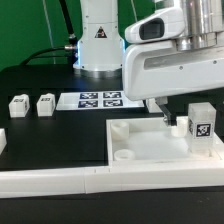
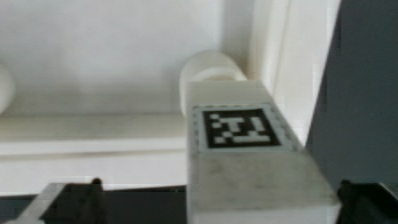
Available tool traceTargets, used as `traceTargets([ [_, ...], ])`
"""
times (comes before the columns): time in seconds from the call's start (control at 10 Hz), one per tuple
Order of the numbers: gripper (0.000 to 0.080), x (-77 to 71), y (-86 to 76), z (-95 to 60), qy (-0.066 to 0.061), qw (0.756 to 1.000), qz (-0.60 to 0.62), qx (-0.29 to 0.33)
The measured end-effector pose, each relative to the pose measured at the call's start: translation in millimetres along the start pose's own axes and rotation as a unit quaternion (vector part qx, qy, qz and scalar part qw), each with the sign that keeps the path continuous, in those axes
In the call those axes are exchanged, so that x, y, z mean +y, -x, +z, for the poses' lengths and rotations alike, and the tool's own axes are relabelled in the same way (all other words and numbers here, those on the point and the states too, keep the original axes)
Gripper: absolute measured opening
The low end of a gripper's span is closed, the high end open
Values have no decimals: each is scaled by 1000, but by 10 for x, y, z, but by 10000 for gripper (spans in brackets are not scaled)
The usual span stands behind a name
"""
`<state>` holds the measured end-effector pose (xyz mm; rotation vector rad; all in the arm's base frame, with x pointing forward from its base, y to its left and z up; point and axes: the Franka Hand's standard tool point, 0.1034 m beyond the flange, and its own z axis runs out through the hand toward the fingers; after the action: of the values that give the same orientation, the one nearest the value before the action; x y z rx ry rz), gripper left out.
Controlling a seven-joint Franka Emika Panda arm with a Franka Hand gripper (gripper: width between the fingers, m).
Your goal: Assemble square table
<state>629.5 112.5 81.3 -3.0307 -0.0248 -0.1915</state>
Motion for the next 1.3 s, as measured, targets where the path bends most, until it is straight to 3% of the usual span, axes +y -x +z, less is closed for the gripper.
traceTargets([
  [0.2, 649, -7, 24, 19, -8, 997, 10, -81],
  [0.5, 649, -42, -35, 38, -8, 997, 33, -71],
  [0.6, 560, -33, -35, 39, -8, 997, 36, -71],
  [0.7, 401, -36, -34, 40, -5, 995, 74, -71],
  [0.8, 401, -37, -33, 41, -3, 992, 106, -72],
  [0.9, 291, -34, -33, 41, 0, 986, 148, -72],
  [1.3, 291, -23, -33, 46, 11, 956, 284, -71],
])
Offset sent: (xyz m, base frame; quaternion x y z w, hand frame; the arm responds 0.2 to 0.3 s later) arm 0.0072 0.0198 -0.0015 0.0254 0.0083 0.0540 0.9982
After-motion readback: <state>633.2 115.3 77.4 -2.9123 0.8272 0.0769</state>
